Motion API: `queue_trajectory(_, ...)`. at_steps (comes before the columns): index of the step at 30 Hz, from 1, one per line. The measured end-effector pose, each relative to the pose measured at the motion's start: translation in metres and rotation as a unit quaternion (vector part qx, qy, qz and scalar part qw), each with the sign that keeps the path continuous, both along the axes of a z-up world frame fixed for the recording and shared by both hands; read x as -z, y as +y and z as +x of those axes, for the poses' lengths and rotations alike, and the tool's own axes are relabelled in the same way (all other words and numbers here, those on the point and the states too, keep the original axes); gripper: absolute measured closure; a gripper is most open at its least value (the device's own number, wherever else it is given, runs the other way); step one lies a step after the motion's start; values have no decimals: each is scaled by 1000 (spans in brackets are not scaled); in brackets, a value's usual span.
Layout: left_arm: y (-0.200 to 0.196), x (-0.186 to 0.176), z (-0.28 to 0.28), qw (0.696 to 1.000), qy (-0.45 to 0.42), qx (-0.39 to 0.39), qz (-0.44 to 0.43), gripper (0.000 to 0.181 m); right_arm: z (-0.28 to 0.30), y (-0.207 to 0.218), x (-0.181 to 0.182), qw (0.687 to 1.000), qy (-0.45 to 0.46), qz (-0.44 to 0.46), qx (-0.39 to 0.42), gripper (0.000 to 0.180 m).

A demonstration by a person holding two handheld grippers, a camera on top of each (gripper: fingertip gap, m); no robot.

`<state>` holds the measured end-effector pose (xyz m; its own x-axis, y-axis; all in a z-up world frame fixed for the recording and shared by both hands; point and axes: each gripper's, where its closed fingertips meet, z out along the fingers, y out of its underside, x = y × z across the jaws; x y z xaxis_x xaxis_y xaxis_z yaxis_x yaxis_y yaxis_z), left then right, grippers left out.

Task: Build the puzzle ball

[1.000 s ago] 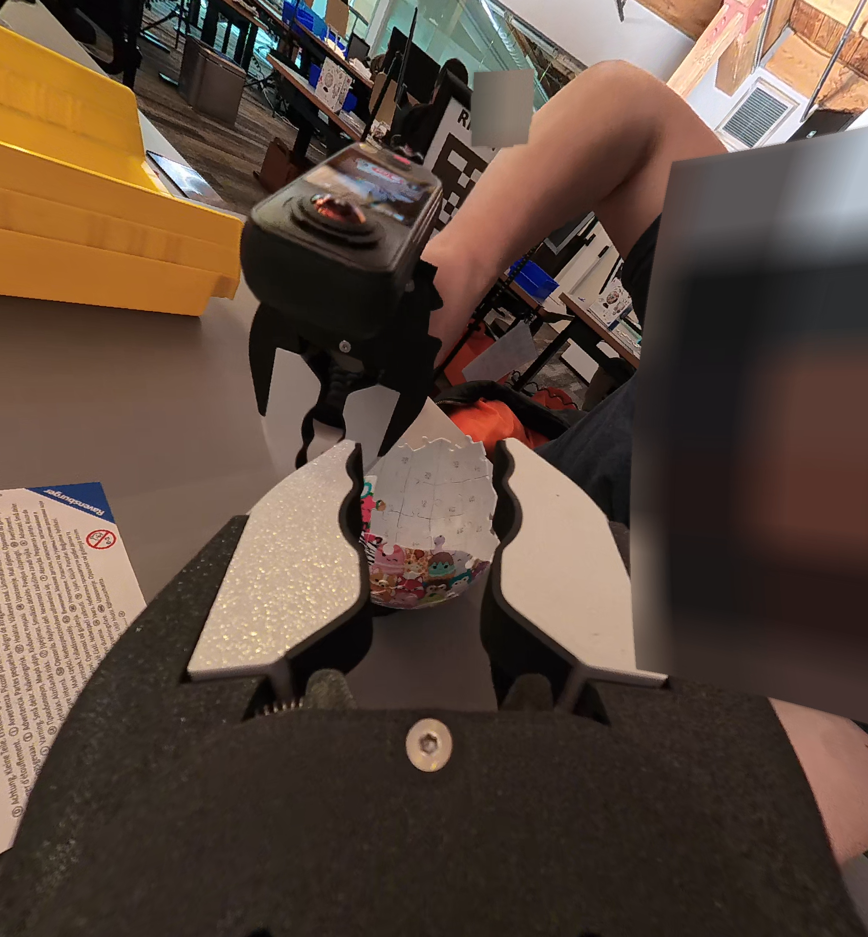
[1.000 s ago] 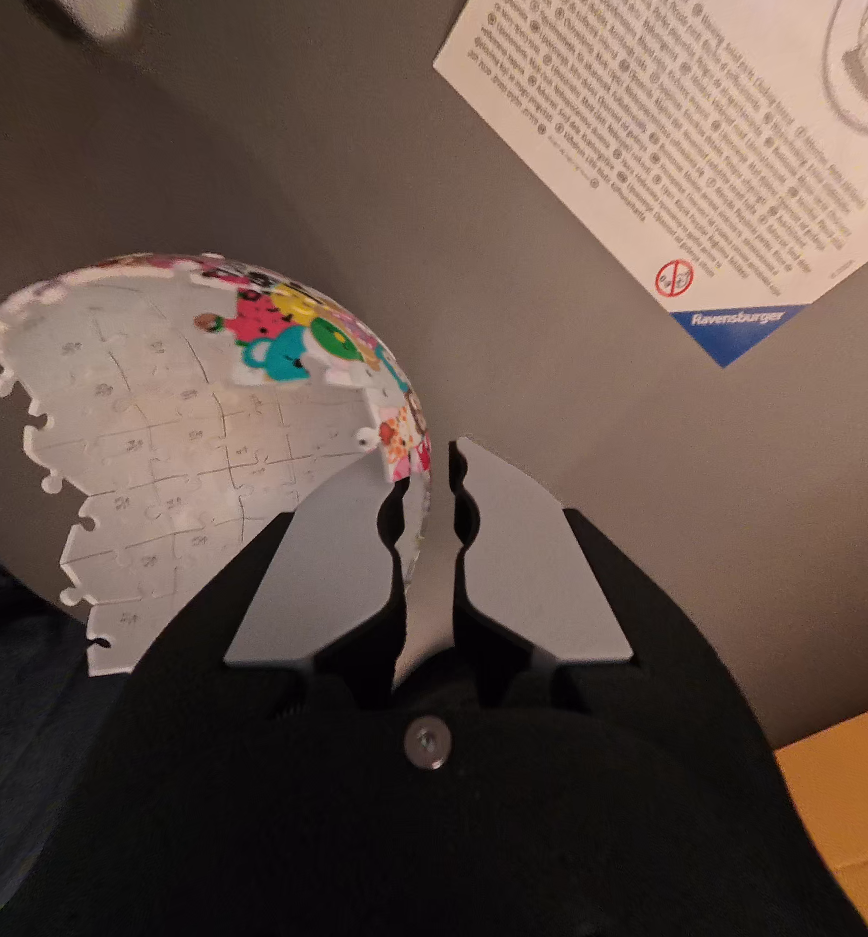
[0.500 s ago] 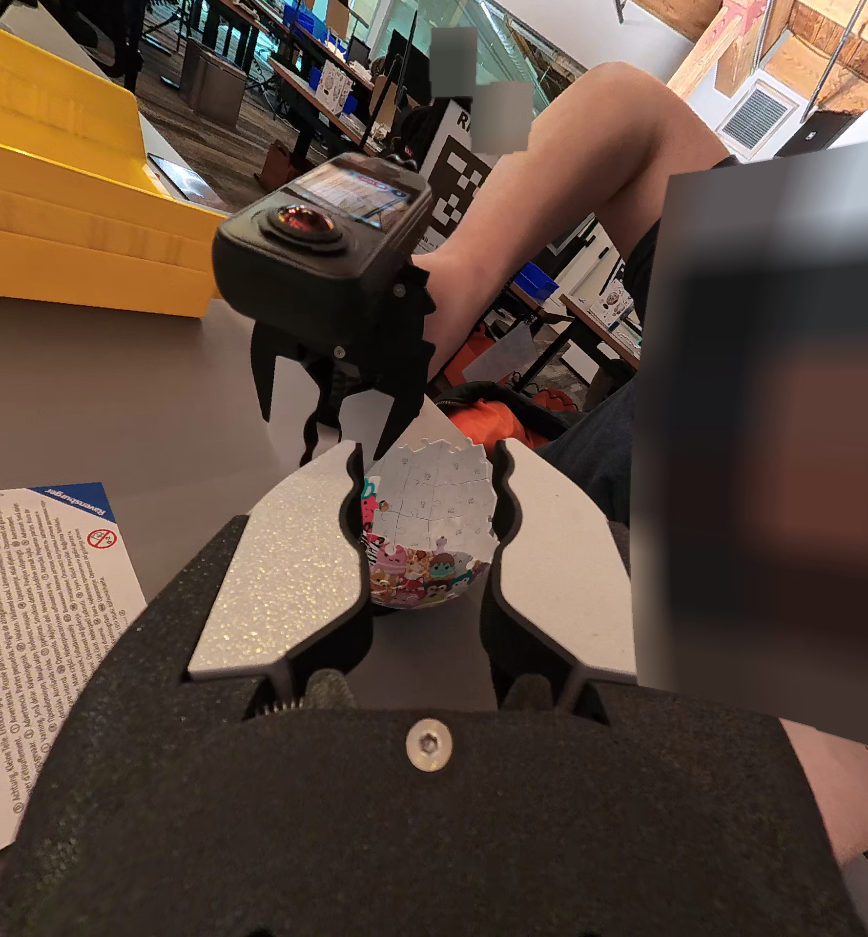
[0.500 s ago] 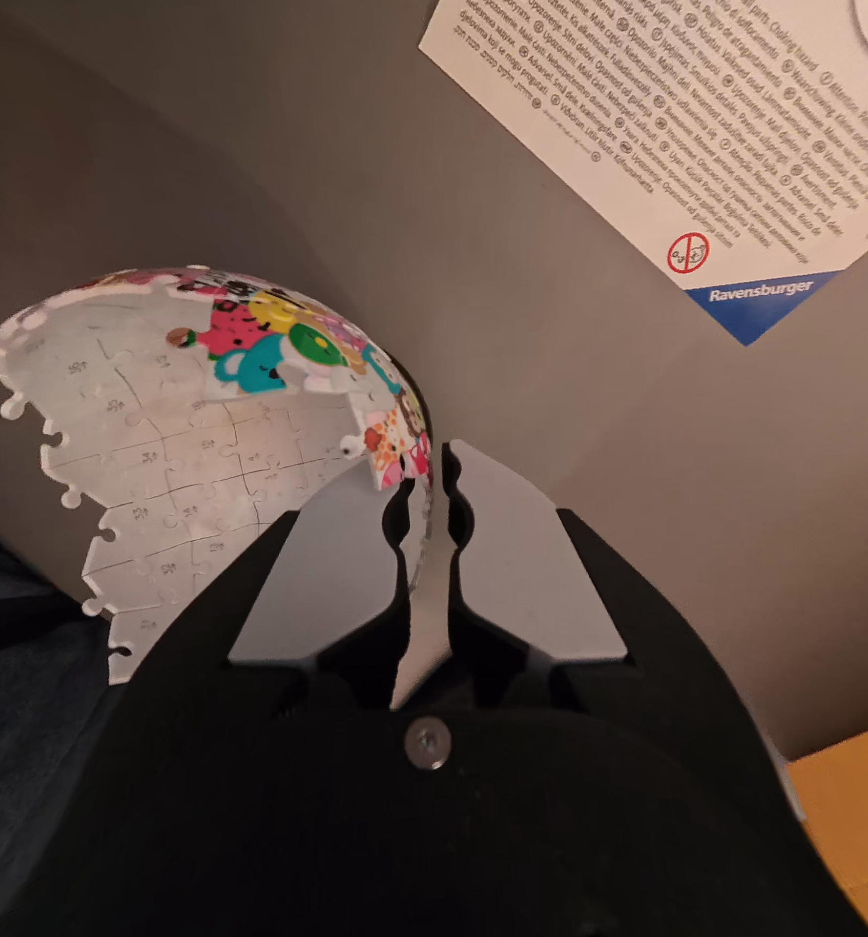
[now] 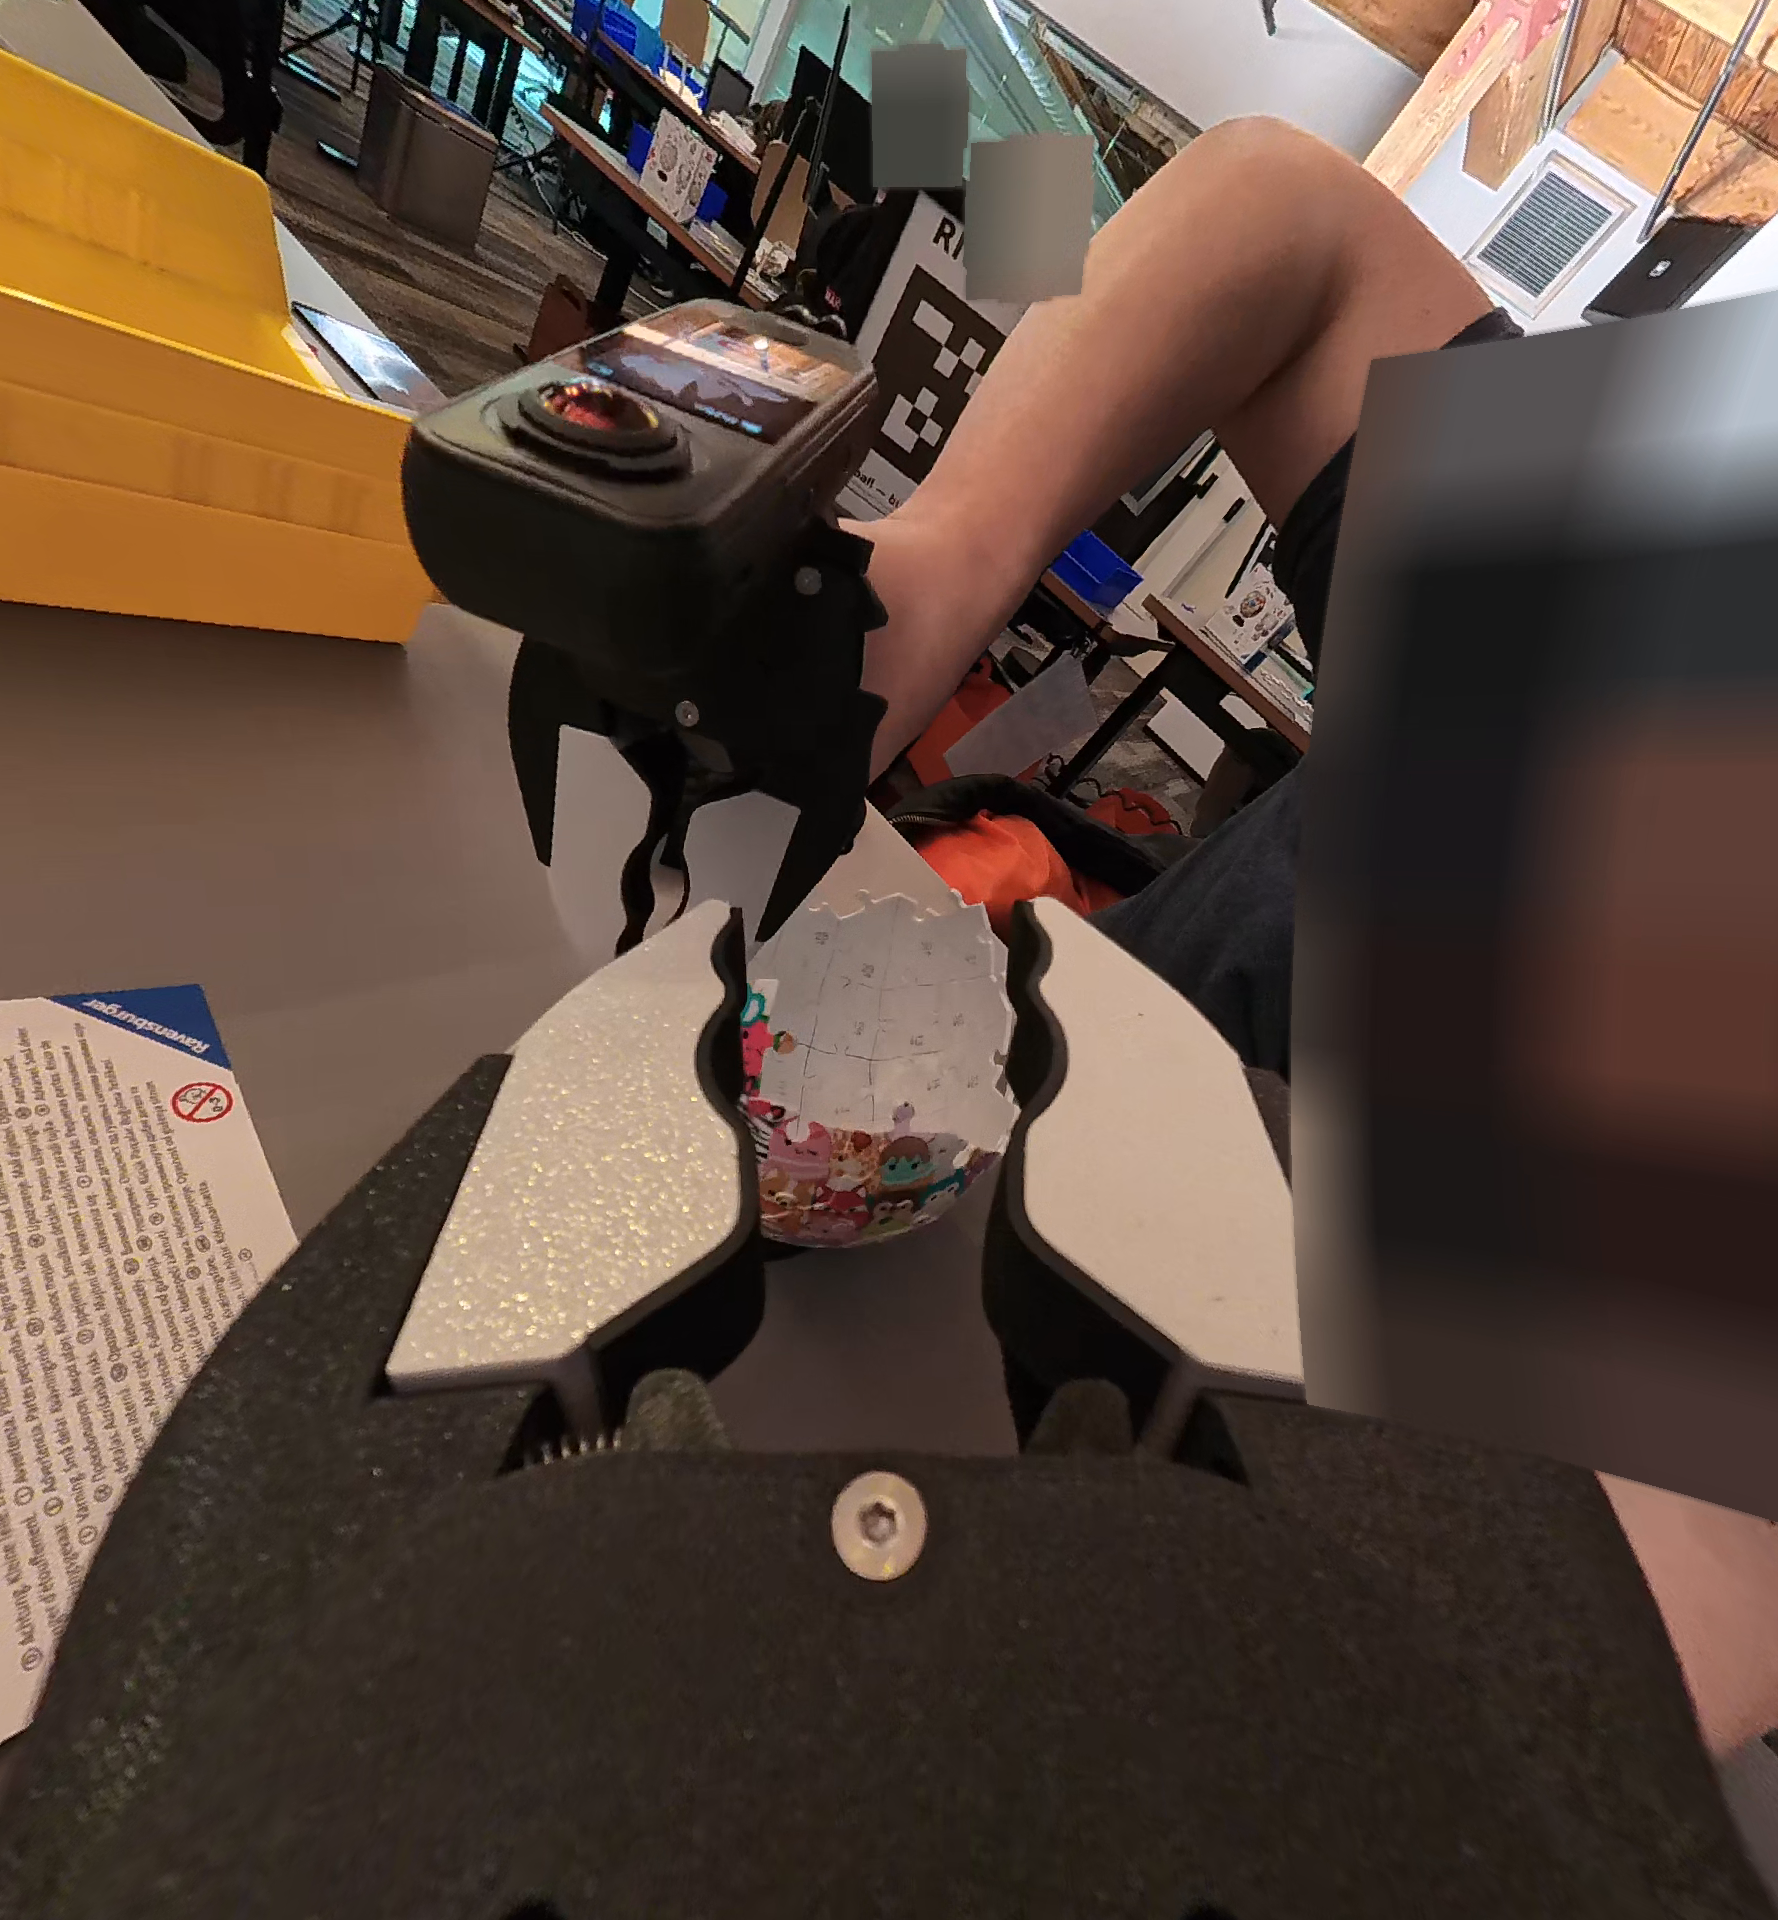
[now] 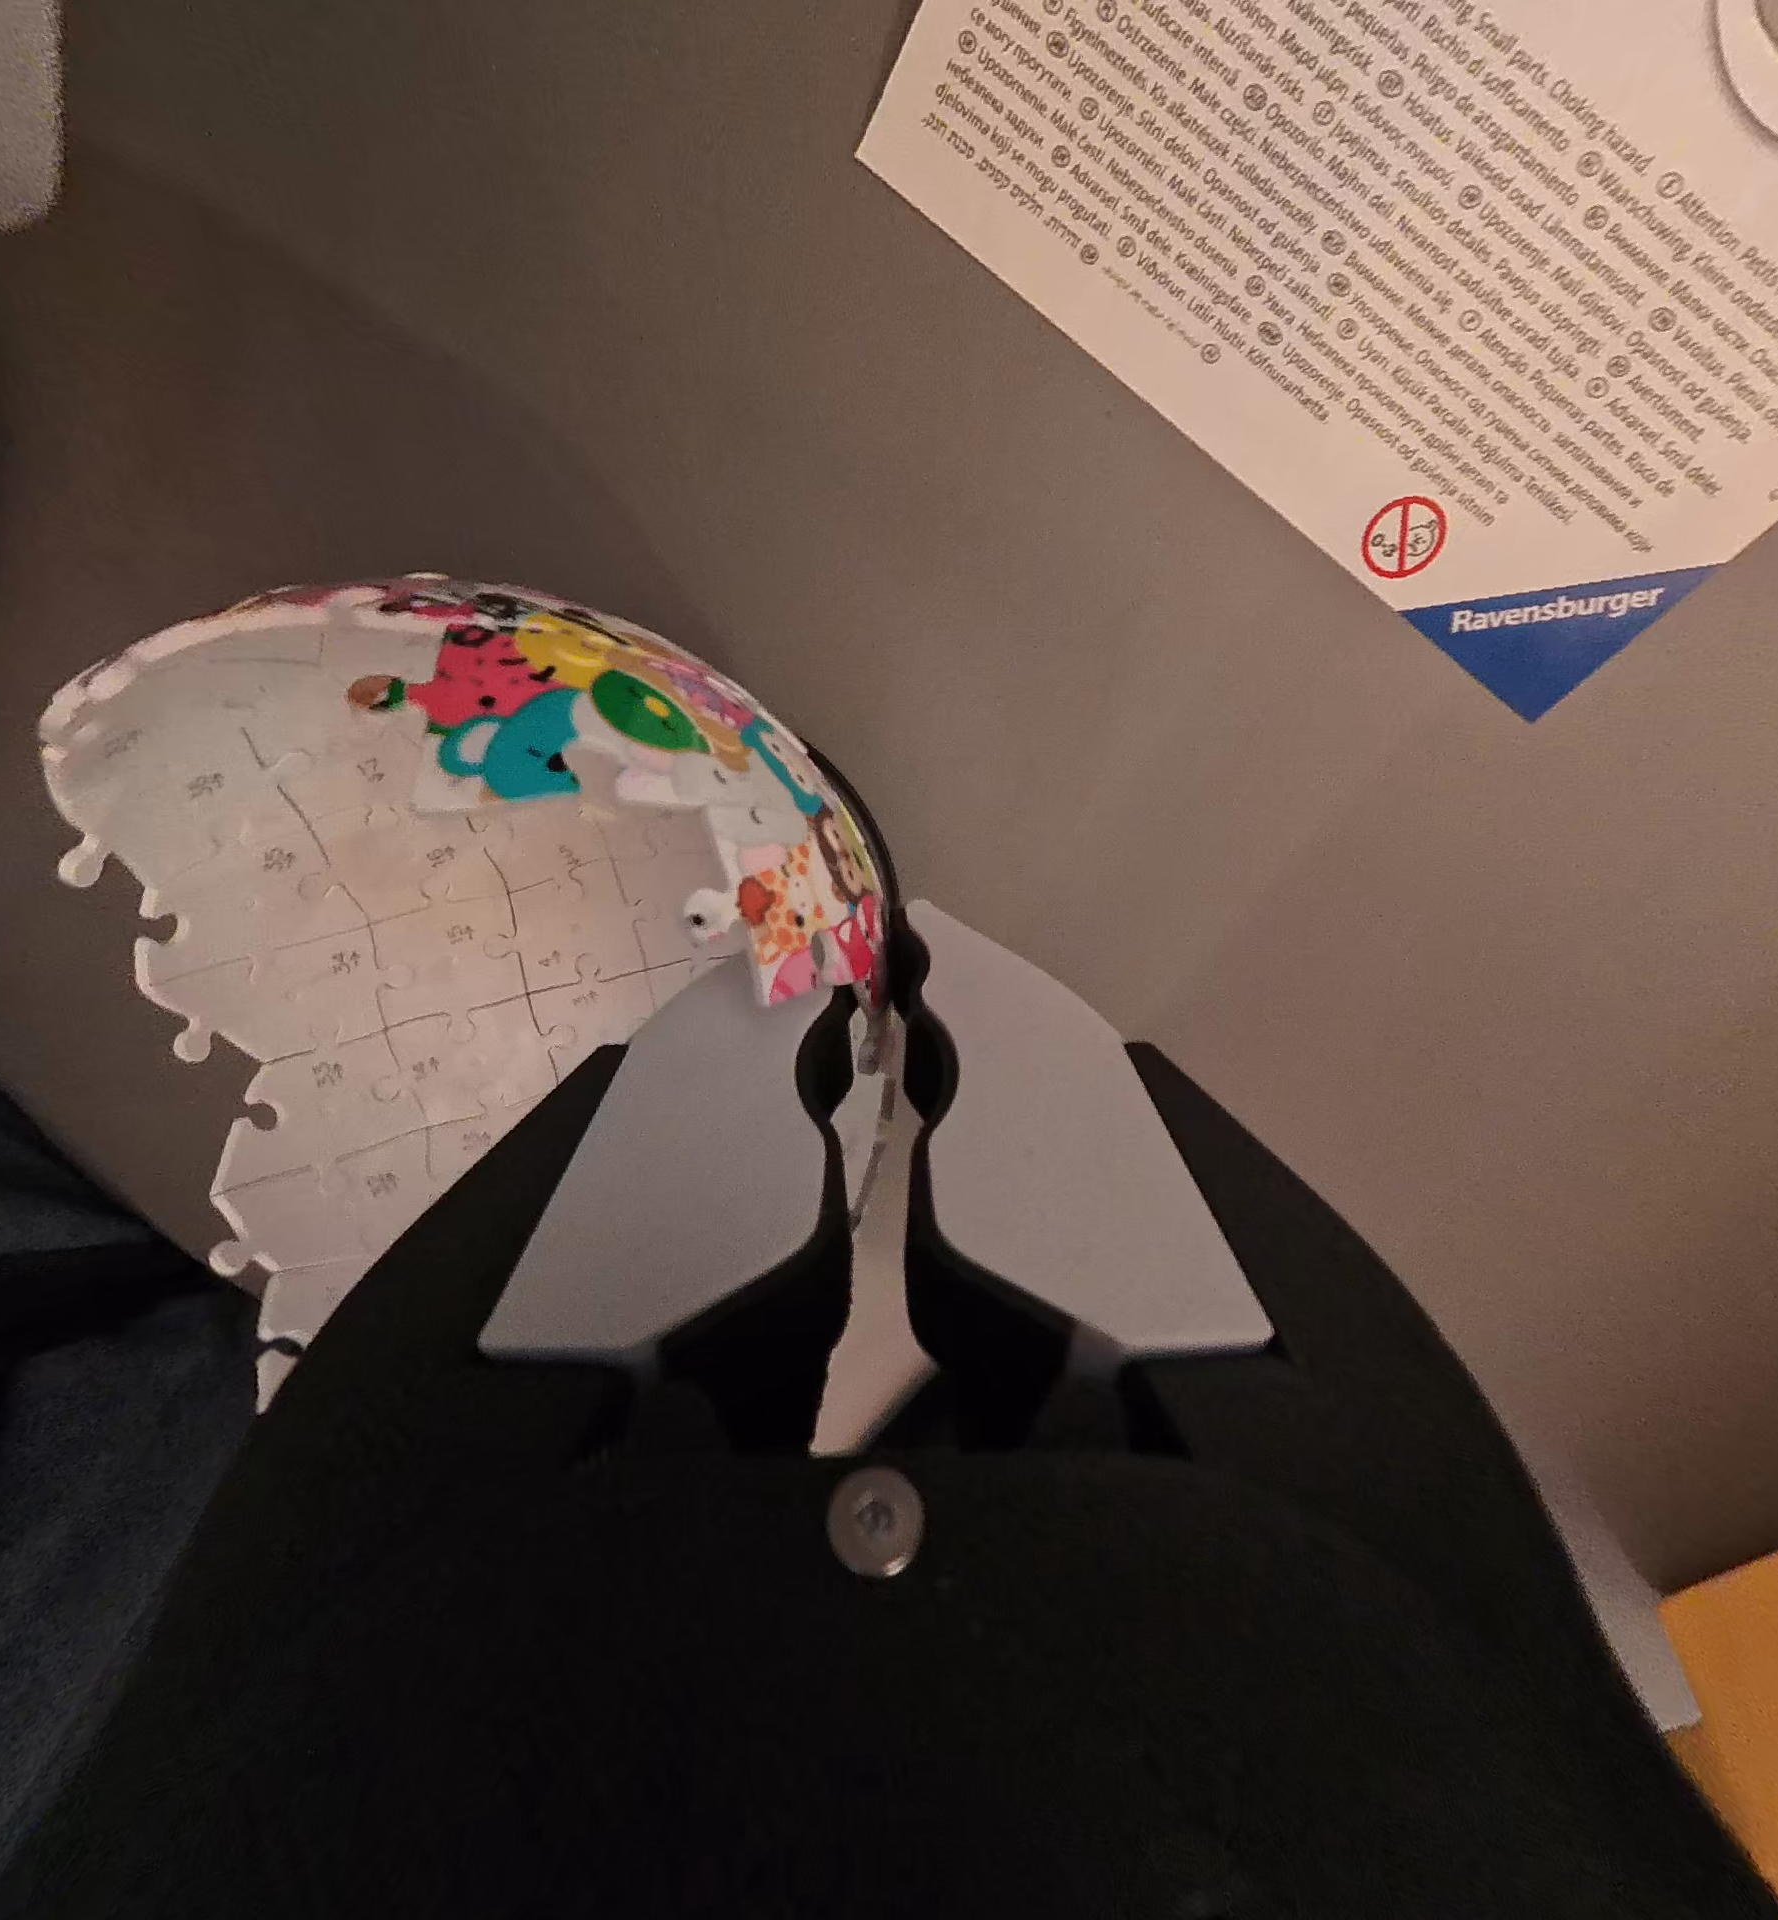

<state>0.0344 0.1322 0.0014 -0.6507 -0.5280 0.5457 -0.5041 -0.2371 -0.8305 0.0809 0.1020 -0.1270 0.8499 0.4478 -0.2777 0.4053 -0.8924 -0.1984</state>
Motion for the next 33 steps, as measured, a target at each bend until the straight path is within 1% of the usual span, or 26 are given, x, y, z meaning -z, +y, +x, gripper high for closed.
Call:
queue_trajectory(9,0,0,0,1000,-1,0,0,133,1,-2,0,1000,-7,6,-14,175)
queue_trajectory(12,0,0,0,1000,-1,0,0,133,-2,-3,0,999,-5,4,-34,175)
queue_trajectory(15,0,0,0,1000,-1,0,0,133,-3,-5,-2,999,-8,4,-41,168)
queue_trajectory(20,0,-1,-1,1000,-1,1,1,133,2,-4,-17,999,-7,17,-45,157)
queue_trajectory(23,-1,0,0,1000,0,2,1,133,10,-7,-20,999,-12,9,-44,158)
queue_trajectory(28,-1,-1,-1,1000,-1,1,2,133,13,-14,-11,999,-15,-13,-41,158)
queue_trajectory(33,-1,0,0,1000,2,0,2,133,10,-9,-10,999,-1,-17,-31,163)
